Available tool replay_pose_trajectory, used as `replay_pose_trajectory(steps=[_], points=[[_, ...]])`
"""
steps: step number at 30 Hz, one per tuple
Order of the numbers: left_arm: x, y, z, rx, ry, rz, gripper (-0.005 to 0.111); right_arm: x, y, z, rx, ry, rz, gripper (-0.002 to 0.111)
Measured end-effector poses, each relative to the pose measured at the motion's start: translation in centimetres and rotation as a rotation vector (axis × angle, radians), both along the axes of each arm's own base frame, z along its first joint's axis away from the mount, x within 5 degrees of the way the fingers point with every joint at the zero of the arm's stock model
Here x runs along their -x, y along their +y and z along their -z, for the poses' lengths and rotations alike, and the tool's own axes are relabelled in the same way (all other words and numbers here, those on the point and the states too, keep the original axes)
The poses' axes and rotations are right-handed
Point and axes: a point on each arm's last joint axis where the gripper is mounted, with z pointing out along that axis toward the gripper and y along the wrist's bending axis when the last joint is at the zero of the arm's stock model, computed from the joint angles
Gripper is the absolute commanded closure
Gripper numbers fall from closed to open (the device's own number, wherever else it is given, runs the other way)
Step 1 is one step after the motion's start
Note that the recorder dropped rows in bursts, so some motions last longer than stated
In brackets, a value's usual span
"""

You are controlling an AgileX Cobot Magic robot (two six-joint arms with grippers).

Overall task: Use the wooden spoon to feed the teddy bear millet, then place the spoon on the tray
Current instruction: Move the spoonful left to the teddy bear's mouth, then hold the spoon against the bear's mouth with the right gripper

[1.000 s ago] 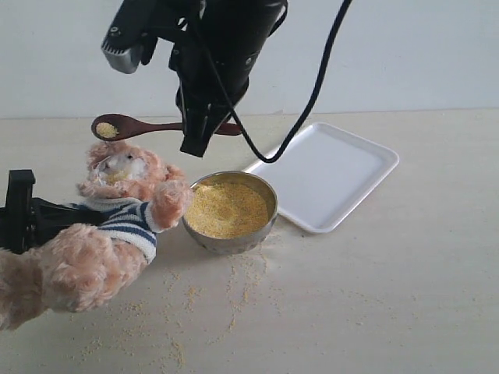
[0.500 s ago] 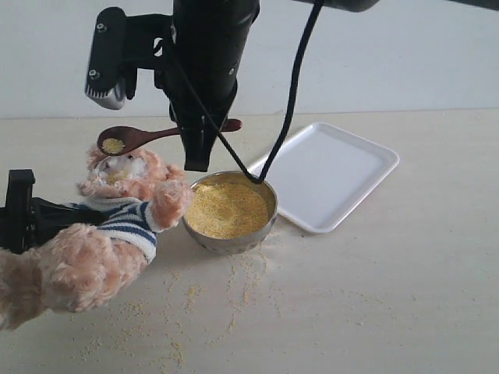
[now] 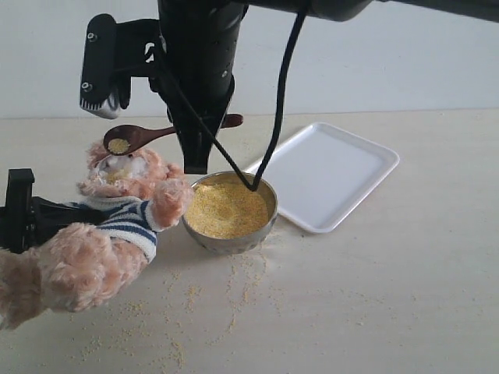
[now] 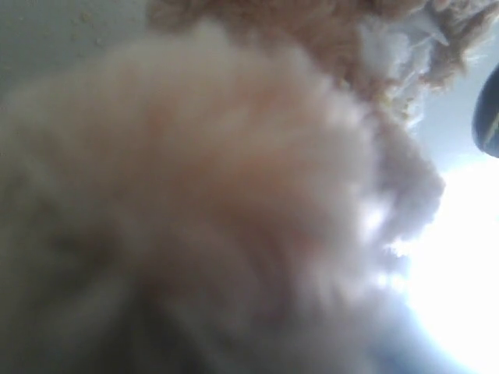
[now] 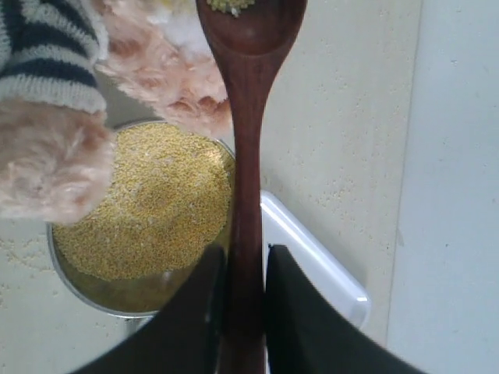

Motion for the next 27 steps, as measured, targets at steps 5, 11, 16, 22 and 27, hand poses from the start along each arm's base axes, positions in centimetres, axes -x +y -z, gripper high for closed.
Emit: replay_pose_trajectory(steps=[5, 11, 16, 22, 27], points=[[0.0, 0.0, 0.0, 0.000, 0.000, 0.000, 0.102, -0.3, -0.1, -0.1, 0.017, -0.034, 0.001, 0.109], [0.0, 0.0, 0.0, 0.000, 0.000, 0.000, 0.102, 1.3, 1.4, 0.9, 0.086, -0.144, -0.064, 0.109], [0.0, 0.0, 0.0, 0.000, 0.000, 0.000, 0.102, 1.4, 1.4, 2.4, 0.119, -0.173, -0.062, 0.109], [0.0, 0.0, 0.0, 0.000, 0.000, 0.000, 0.102, 1.6, 1.8, 2.0, 0.140, -0.269, -0.067, 0.109], [0.0, 0.0, 0.0, 0.000, 0.000, 0.000, 0.102, 2.4, 2.6, 1.8, 0.135, -0.293, -0.095, 0.109]])
